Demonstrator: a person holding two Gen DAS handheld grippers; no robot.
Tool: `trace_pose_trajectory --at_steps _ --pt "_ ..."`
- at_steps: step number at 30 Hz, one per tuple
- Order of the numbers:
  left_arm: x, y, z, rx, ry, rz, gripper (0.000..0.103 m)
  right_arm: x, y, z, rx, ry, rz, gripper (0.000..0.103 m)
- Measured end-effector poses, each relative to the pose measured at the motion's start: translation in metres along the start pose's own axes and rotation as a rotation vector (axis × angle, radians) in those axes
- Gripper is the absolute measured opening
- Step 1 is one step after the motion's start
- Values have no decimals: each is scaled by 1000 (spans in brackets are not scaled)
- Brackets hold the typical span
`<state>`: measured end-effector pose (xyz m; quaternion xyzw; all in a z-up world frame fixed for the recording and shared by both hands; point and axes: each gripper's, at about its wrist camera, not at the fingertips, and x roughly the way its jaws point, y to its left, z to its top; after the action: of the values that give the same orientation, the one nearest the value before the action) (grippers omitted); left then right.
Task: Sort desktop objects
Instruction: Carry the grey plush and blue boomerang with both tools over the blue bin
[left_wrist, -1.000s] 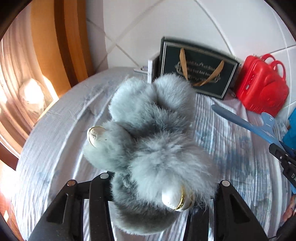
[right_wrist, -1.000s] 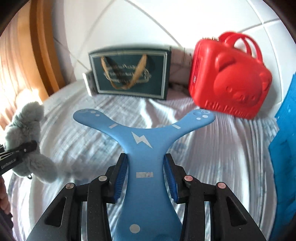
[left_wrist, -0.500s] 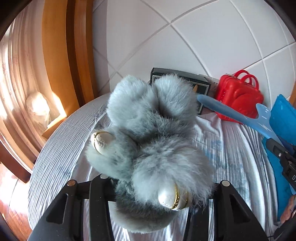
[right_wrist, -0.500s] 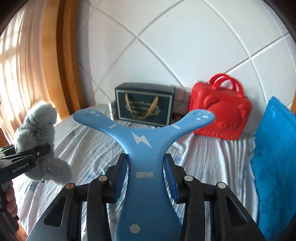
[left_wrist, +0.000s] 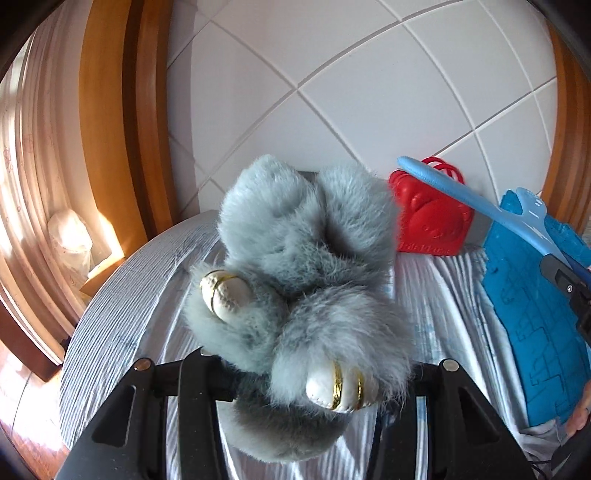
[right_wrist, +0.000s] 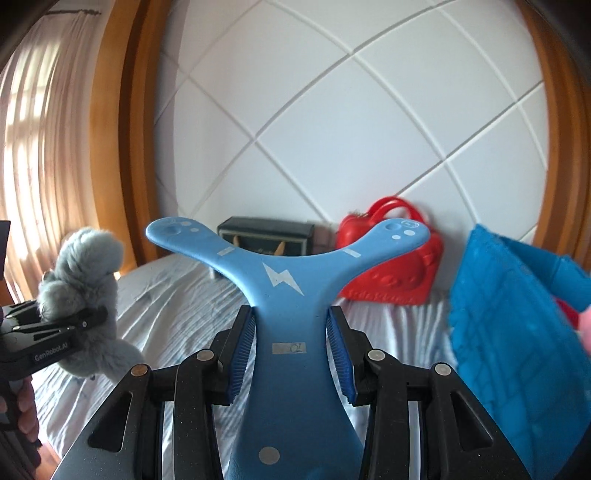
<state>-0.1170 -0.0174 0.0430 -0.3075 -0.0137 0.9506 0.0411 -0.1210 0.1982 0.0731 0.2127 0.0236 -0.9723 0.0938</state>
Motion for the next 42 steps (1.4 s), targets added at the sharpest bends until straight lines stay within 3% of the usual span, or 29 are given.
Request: trace_pose_trajectory --at_steps 10,20,29,32,42 --pt "-28 -68 4 44 -58 -88 42 -65 -52 6 15 -82 -98 40" --pt "-53 -165 12 120 -112 -205 42 -123 -127 8 57 -142 -209 40" --pt "-82 -272 30 185 -184 -301 42 -164 -222 7 105 -169 -312 40" --pt "-91 -324 39 218 -192 -349 42 -172 -255 5 121 -168 -349 40" --pt "-87 -465 50 299 -130 -477 42 -172 -371 -9 162 -91 -481 40"
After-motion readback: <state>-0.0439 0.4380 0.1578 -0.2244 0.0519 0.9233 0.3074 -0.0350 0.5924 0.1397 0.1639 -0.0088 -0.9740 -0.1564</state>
